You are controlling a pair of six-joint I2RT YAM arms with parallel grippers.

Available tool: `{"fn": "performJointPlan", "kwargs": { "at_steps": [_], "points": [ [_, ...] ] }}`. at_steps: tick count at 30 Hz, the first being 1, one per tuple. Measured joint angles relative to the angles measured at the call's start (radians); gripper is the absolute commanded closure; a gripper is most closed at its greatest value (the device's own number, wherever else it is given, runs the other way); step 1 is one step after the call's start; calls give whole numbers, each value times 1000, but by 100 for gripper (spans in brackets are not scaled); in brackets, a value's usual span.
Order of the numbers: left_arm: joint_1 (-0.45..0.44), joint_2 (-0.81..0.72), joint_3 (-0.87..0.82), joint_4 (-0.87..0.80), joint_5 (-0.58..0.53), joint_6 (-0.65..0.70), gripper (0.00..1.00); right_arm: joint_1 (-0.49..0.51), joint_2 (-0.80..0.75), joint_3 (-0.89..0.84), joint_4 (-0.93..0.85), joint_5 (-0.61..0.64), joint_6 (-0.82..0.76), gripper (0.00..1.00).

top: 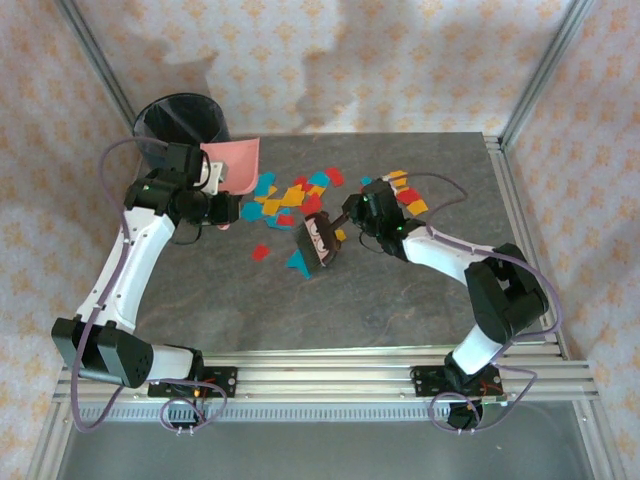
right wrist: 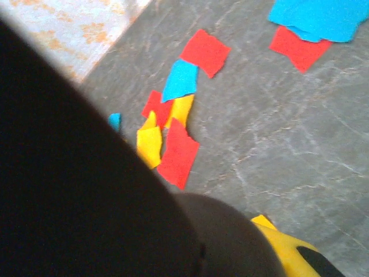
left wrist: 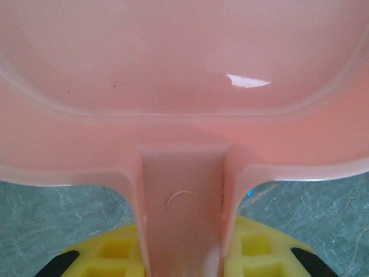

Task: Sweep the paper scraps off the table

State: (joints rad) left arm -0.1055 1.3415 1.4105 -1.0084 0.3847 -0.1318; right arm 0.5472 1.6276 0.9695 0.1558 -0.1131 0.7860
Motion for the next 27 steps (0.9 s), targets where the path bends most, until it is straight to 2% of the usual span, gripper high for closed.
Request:
{"fn": "performJointPlan", "kwargs": {
  "at_steps": [6,15,27],
  "points": [
    [0,0,-5,0,1,0,100,2,-26,-3,-37,56,7,100],
    [-3,0,-27,1,24,3,100,2,-154,-47,-149,224,-32,100],
    [-112,5,-32,0,29,5,100,2,-298,-76,-326,475,-93,100]
  ]
}}
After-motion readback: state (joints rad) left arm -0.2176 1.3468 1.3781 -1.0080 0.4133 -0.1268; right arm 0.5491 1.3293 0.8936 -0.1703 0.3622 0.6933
